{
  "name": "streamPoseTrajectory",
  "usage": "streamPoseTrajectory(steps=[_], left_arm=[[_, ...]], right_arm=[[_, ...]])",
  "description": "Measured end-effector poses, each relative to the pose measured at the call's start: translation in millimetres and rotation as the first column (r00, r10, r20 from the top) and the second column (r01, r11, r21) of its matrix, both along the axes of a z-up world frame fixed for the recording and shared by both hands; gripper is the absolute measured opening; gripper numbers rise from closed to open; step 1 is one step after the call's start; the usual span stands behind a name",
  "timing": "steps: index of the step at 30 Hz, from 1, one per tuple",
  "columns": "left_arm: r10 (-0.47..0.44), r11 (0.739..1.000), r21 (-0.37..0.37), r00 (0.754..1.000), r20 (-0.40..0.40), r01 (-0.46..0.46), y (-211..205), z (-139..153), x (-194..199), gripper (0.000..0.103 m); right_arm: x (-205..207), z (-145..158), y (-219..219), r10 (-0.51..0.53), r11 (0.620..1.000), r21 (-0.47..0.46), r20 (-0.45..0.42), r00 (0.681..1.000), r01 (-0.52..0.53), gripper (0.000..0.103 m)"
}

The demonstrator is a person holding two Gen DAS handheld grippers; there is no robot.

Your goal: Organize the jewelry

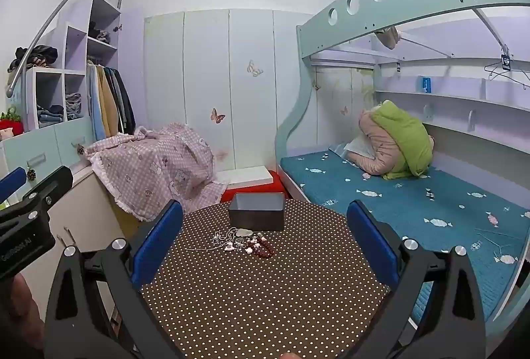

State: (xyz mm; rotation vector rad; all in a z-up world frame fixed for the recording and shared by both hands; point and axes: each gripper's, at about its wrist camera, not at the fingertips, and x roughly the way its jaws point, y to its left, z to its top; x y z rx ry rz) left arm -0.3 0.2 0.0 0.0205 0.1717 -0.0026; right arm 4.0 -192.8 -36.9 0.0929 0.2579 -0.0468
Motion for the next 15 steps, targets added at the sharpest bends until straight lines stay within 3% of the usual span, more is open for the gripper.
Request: streamPoseTrajectory(steps=[15], left_arm=[[-0.016,1.0,-0.007,1.0,0.006,0.016,4.7,6.1,-4.4,0.098]], right_arm=[[-5.3,-3.0,7.8,-0.007,1.0,-0.016,0.008,1.0,0.008,0.096]])
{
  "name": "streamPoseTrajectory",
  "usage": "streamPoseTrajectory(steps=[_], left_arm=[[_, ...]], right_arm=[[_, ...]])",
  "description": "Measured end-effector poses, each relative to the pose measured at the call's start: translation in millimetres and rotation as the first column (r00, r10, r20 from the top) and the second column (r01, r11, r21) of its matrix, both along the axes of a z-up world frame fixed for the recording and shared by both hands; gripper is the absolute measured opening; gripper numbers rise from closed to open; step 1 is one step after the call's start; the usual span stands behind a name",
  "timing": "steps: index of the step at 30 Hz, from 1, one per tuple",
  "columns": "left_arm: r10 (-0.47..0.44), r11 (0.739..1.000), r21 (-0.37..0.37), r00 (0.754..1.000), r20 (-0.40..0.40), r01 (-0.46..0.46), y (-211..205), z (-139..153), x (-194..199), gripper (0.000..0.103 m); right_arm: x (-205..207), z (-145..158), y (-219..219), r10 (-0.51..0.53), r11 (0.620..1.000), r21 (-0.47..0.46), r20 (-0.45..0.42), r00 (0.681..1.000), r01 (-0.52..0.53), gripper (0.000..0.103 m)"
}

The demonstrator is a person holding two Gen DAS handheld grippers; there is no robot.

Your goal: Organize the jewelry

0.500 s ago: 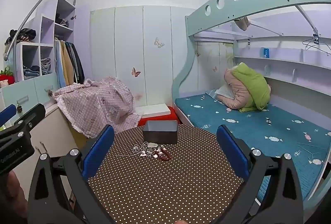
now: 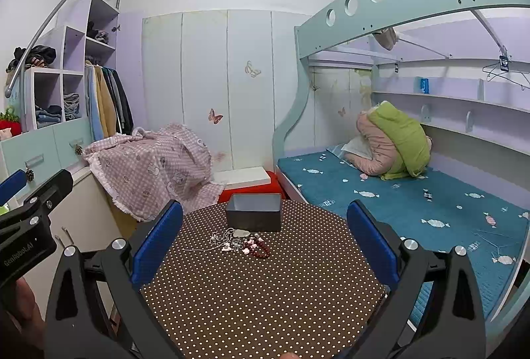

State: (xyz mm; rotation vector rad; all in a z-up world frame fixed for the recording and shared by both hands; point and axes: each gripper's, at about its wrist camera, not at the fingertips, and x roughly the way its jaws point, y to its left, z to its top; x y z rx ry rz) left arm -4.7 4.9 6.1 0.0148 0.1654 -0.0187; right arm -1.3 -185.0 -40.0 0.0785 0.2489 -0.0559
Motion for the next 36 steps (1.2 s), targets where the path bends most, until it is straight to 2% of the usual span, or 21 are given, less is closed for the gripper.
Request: streamPoseTrajectory(steps=[20,36], left_arm=[[-0.003,1.0,0.018,1.0,-0.007,0.003,-2,-12,11,0.098],[0.002,0.999,0.037,1.0,-0.021,-0.002,-12,-10,73,0.098]], right_arm=[[6,-4,7,0.014,1.0,-0.017,-0.016,1.0,-0.015,0.096],[60,-5,-1,0.016,1.0,-0.009,-0.043,0.999,-0.016,0.096]])
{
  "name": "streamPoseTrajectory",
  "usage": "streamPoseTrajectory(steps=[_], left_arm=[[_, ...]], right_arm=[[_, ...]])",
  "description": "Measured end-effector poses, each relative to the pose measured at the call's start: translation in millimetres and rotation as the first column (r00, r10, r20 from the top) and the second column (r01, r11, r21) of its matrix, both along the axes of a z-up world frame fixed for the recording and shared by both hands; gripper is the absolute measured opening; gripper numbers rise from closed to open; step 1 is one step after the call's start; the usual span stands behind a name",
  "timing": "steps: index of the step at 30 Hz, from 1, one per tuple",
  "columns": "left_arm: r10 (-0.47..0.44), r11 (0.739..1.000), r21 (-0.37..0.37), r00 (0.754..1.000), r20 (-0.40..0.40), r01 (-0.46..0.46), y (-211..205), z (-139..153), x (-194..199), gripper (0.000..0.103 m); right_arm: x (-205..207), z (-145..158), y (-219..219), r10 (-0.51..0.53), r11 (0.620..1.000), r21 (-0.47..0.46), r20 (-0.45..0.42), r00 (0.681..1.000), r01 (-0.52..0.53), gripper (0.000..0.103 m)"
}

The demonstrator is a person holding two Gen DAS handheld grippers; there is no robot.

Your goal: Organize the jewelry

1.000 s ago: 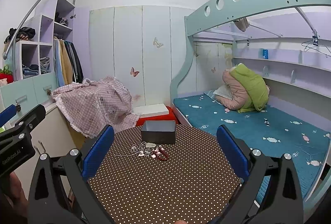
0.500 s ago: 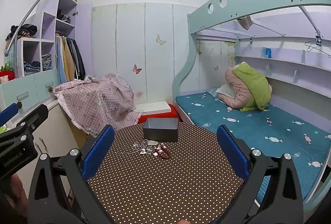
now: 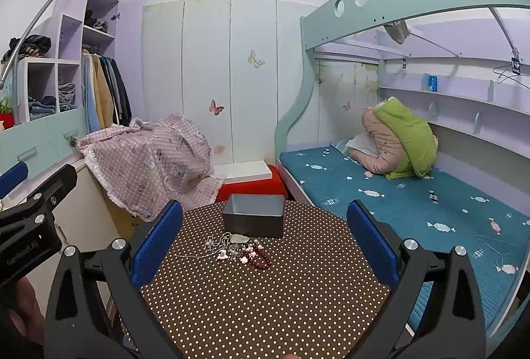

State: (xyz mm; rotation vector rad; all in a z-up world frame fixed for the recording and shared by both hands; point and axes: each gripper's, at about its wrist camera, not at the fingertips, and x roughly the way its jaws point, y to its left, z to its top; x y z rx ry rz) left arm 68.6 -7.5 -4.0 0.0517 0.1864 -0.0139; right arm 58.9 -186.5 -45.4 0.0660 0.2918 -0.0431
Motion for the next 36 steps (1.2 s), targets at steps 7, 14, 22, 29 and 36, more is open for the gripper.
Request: streamPoseTrajectory(steps=[7,14,22,29,36], left_arm=[[-0.015,1.0,-0.001,0.999,-0.031,0.015,-8,4,26,0.098],[-0.019,1.0,-0.014,0.996,-0.084,0.018,-6,-1,55,0.098],[-0.011,0.999,-0.034,0.987,-0.159,0.005,-3,-18,99,0.098],[-0.011,1.0,-0.011,0.956,-0.294,0.008,-6,-64,154,0.098],[-0.013,0.999,0.022,0.902,-0.431,0.025,-16,-123,203,0.098]], right_arm=[[22,5,-3,-0.005,1.0,0.007,-0.026,1.0,0.005,0.096],[48,4,-7,0.003,1.0,0.002,-0.074,0.997,-0.003,0.096],[79,-8,-17,0.017,1.0,-0.011,-0.132,0.991,-0.018,0.096],[121,-45,-40,-0.005,1.0,0.003,-0.262,0.965,0.006,0.095],[155,-84,-52,-0.004,1.0,0.011,-0.388,0.922,0.009,0.095]])
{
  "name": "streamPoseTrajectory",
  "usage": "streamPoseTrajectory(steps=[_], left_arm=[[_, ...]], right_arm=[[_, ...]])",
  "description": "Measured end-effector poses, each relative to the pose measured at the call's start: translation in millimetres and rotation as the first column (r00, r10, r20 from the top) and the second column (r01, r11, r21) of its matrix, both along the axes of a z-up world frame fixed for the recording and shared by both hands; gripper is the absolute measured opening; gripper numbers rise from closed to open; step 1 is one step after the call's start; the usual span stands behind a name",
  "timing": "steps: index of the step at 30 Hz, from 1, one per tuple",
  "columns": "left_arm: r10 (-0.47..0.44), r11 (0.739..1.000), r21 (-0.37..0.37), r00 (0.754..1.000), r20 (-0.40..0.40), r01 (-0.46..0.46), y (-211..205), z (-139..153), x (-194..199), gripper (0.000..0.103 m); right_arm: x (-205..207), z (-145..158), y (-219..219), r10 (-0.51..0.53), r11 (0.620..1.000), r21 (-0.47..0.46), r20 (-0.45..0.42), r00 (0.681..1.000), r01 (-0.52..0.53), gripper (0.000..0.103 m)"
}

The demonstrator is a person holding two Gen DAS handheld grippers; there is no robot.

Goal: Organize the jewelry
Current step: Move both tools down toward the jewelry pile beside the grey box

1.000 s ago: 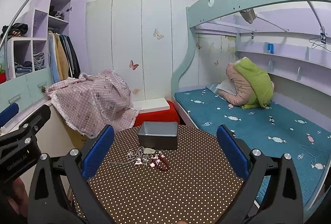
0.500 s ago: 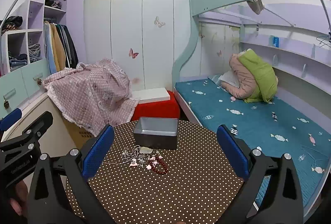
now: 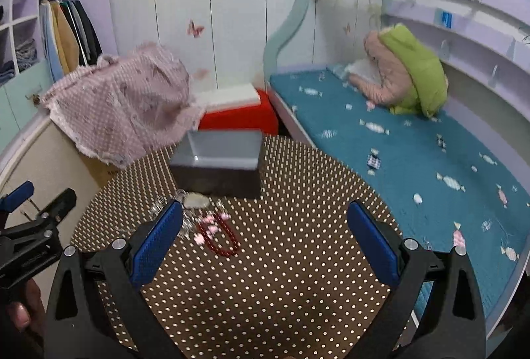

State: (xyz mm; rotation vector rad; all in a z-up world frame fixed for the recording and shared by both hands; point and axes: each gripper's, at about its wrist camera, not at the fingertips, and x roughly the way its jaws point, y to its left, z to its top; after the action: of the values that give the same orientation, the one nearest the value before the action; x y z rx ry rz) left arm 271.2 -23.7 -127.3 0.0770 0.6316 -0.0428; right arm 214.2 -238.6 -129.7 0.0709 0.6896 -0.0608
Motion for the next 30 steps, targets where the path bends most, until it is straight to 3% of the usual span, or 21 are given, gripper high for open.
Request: streamPoseTrajectory(steps=[9,20,24,26,27,30], left_arm=[[-0.001,1.0,0.027,0.984,-0.18,0.006,-1,-76,61,0.098],[-0.032,0.997,0.06,0.962,-0.27,0.05,-19,-122,118,0.098],[-0.056,0.997,0.037,0.951,-0.304,0.071,-19,-133,133,0.097],[-0.08,0.997,-0.009,0.948,-0.307,0.081,-17,-136,135,0.09],[-0.093,0.996,-0.039,0.948,-0.303,0.085,-16,-135,133,0.081],[-0.117,0.993,-0.036,0.95,-0.29,0.111,-17,-133,135,0.055]], right_arm=[[32,-41,0,0.036,0.999,0.01,-0.127,0.991,-0.035,0.095],[59,-70,-1,0.054,0.998,0.026,-0.209,0.976,-0.05,0.095],[66,-75,-3,0.056,0.998,0.027,-0.222,0.973,-0.051,0.095],[68,-77,-3,0.056,0.998,0.03,-0.228,0.972,-0.051,0.095],[68,-78,-3,0.056,0.998,0.031,-0.23,0.971,-0.051,0.095],[70,-83,-2,0.06,0.998,0.035,-0.24,0.969,-0.053,0.095]])
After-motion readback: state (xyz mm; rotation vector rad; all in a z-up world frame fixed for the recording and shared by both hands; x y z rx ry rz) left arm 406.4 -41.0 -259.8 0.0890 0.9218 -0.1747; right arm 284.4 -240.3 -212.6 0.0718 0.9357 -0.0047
